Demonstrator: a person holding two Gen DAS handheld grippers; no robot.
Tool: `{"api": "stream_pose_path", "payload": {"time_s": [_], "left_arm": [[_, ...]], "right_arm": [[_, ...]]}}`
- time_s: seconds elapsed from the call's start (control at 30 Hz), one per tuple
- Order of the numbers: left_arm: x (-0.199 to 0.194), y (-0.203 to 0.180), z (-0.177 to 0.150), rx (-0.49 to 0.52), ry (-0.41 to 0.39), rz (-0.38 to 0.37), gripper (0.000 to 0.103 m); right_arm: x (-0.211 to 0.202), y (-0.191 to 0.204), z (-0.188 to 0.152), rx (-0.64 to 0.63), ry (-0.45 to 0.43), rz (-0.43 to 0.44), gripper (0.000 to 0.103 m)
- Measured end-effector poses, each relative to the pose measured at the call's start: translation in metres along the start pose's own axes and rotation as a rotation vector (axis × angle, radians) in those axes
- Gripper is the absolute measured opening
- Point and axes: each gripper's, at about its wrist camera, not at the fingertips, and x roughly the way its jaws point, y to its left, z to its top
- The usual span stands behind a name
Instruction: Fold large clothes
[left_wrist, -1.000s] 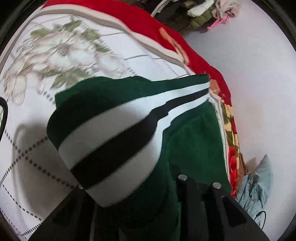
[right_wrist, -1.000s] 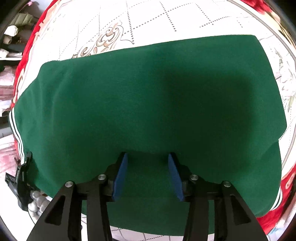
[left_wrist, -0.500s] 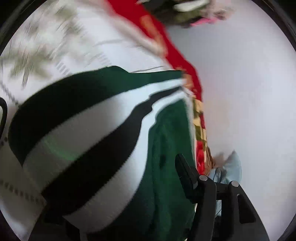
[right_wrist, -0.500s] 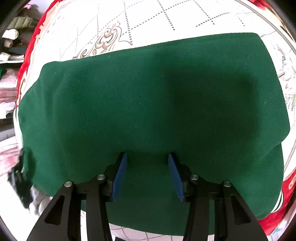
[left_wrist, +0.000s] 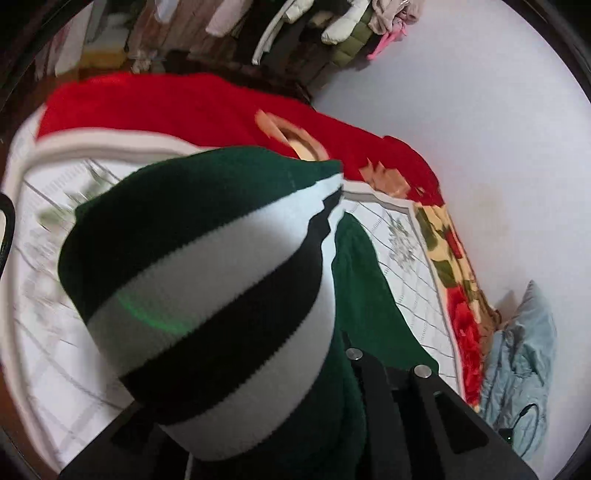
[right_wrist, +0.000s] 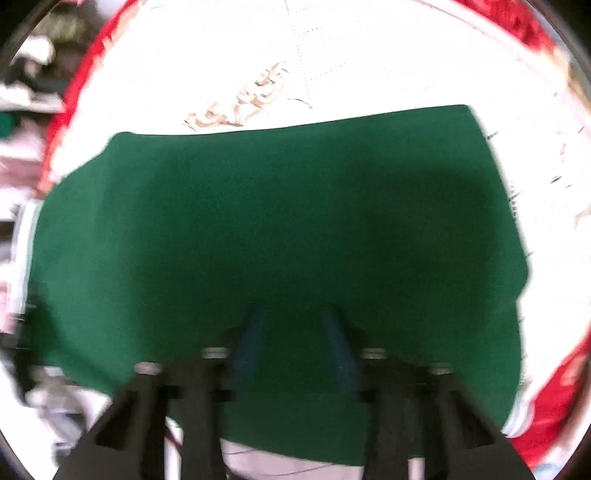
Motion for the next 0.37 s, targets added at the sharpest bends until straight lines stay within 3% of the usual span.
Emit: {"api": "stream_pose_path", "payload": {"time_s": [0.07,0.13,0.2,0.27,0.33,0.37], "left_arm": [[0.004,0.002,0.01,0.027,-0.002,0.035,0.012],[0.01,-0.005,0.011,0.057,-0.001,0.047,0.012],[0.006,-0.026,0.005,0.116,-0.016,0.055,0.012],[0.006,-0.058,0.0,0.185,-0.037,0.063,0.012],[-0.003,-0.083,-0.004,0.266,-0.062,0.063,0.012],[-0.007,-0.091,-0.005,0.3,-0.069,0.061,0.012]], "right_arm": [[0.036,-0.002,-0.004,0.02,0.062,0.022,0.011],[0.053,-0.003,-0.004,0.043,0.033,0.033,0.008],[0.051,-0.005,-0.001,0.055,0.053,0.067,0.009],[0.044,-0.025,-0.006,0.12,0.061,0.194,0.01],[0.023,-0.05,-0.018,0.159,0.044,0.262,0.011],[0.014,-0.061,-0.023,0.17,0.019,0.257,0.019]]}}
